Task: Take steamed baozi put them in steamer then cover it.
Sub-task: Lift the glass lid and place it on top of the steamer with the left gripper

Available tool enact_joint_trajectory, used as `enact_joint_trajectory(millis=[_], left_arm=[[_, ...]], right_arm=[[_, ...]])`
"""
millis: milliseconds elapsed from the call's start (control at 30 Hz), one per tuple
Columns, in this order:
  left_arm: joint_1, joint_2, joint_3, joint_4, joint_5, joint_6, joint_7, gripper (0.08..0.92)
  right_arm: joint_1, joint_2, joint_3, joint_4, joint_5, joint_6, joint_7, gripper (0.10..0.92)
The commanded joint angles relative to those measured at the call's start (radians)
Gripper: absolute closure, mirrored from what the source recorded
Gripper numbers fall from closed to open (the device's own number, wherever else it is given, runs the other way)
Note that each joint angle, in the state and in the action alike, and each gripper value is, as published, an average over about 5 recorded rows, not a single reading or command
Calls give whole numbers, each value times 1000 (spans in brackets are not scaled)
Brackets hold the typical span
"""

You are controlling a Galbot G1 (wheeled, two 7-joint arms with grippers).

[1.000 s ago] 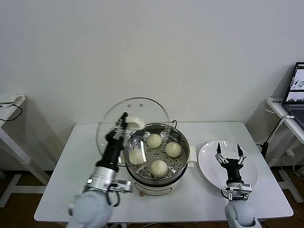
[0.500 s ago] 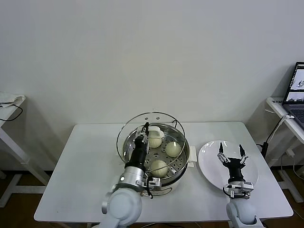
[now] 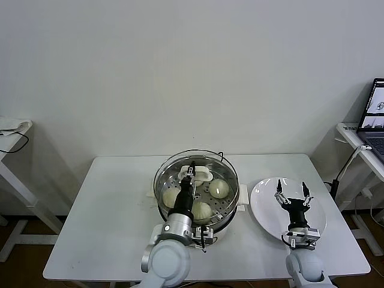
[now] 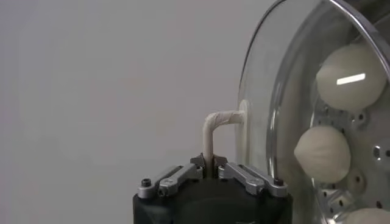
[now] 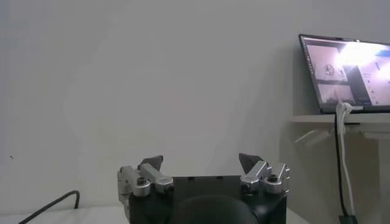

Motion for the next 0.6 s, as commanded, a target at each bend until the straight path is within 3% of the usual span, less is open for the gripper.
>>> enact_joint_trajectory(millis=[33,600], left_arm=[[0,-18,8,43,37,0,-12,807],[10,-38,13,55,57,-10,-23,807]], right_arm=[[2,-4,2,-3,3,-2,0,203],[4,-2,0,-10,0,-6,-3,203]])
